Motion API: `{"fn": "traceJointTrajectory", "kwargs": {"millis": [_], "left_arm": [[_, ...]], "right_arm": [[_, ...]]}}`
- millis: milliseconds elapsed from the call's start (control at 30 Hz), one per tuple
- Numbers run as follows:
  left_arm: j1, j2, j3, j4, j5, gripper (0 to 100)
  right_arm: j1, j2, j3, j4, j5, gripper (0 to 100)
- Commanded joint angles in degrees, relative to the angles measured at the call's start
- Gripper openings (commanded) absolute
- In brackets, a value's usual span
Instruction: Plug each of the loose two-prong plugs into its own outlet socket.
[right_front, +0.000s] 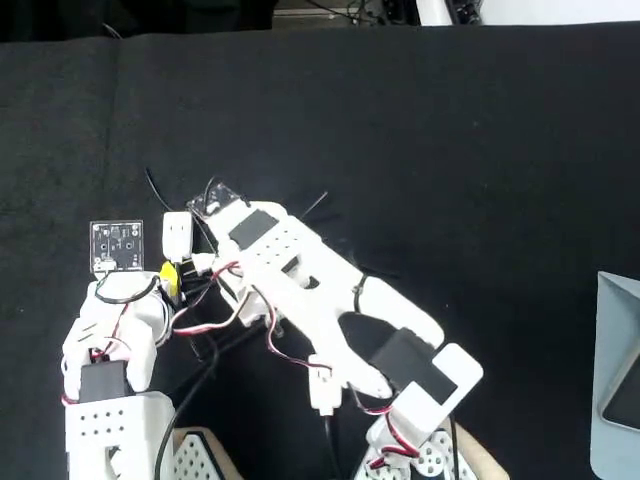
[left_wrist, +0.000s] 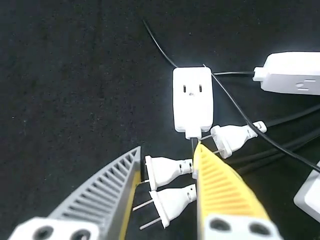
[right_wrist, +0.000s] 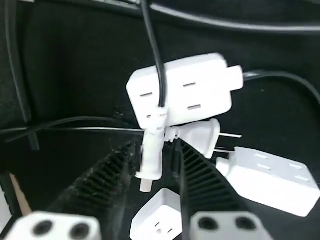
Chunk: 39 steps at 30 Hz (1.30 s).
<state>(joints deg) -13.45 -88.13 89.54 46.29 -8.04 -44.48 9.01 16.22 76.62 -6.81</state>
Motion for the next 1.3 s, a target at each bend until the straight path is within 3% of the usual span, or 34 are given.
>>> {"fn": "traceJointTrajectory", "kwargs": {"millis": [0,367,533,633,967,1100,1267], "left_arm": [[-0.84,-0.62,-3.65,0.44,-0.35,17],[-0.84,-0.62,-3.56,0.44,-0.35,17],[-0.84,-0.62,-3.38,0.44,-0.44,17],[-0.84,-0.62,-3.38,0.44,-0.44,17],[-2.59,-0.62,-3.65,0.26,-0.44,17],[-4.88,-0.62,-3.82,-0.18,1.14,17],[-8.84,-0.62,-4.44,-0.97,5.19,17]], "right_arm": [[0.88,-0.13,-3.12,0.70,-0.44,11.0],[0.97,0.22,-3.03,0.44,-0.26,10.6],[1.14,0.48,-3.03,0.35,0.35,1.1],[1.14,-0.31,-3.03,0.88,1.76,1.2],[1.23,-23.43,-0.04,2.37,4.04,1.1],[1.14,-33.98,10.15,-6.86,7.03,1.1],[1.14,-45.49,31.96,-30.68,15.82,1.1]]}}
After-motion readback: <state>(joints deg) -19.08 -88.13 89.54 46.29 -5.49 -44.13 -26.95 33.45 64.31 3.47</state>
